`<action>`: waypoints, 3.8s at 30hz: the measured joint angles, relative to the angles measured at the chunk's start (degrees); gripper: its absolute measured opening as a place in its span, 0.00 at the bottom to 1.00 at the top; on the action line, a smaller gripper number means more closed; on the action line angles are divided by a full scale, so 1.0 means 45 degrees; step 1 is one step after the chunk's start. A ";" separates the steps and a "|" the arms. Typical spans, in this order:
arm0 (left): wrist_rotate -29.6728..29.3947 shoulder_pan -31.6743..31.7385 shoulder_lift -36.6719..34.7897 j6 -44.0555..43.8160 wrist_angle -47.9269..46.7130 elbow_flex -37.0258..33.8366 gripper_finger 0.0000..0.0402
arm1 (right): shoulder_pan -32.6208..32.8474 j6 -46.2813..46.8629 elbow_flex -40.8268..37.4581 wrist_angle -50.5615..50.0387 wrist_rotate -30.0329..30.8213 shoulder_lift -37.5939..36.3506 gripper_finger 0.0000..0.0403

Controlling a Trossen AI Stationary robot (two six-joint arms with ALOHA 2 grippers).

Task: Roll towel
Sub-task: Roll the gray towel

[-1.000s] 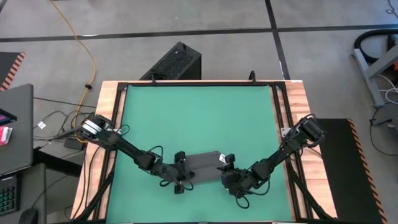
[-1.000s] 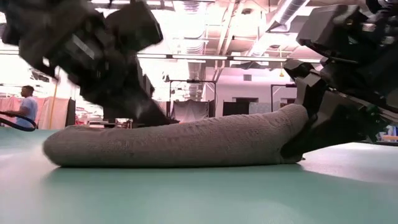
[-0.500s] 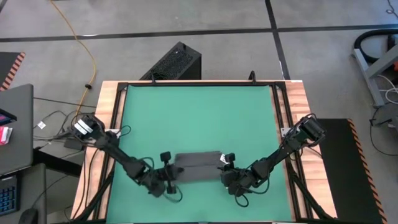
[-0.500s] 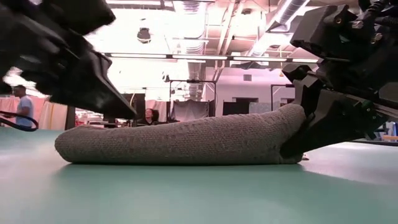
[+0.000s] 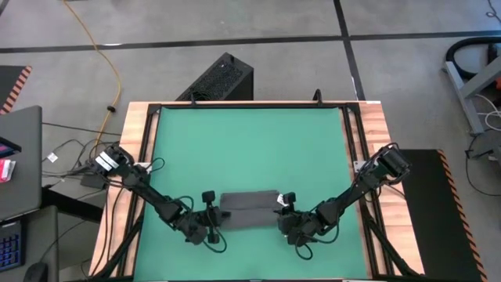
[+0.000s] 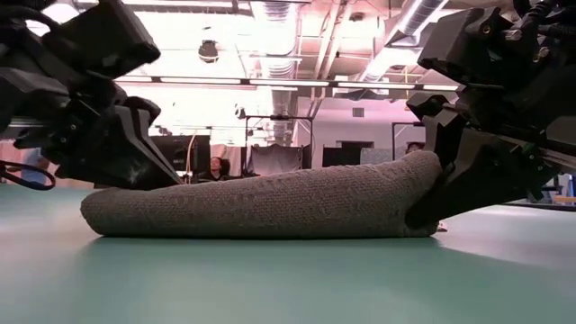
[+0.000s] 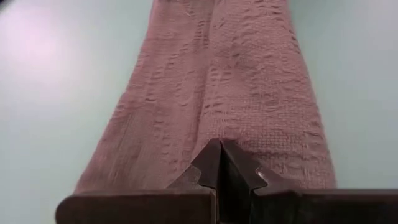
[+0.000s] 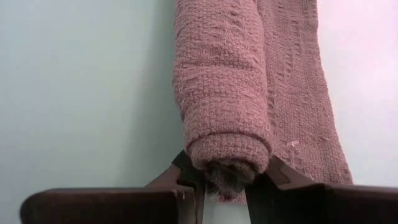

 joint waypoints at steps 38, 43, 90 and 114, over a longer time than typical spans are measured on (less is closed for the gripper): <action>0.8723 0.2540 0.0000 -0.4237 0.0676 -0.0140 0.00 | -0.2927 0.8818 0.0180 -0.3164 -0.4208 -0.2519 0.23; 0.8819 0.2540 0.0000 -0.4649 0.0729 -0.0140 0.00 | -0.3685 0.9267 0.0189 -0.3165 -0.4997 -0.2421 0.23; 0.0923 0.3463 0.0019 0.5690 -0.1669 0.1640 0.00 | -0.8225 0.8087 0.0175 -0.4712 -0.8771 -0.2414 0.23; 0.4964 0.7208 -0.0024 0.4936 -0.0526 0.0385 0.00 | -0.8095 0.7317 0.0141 -0.4419 -0.7982 -0.2473 0.32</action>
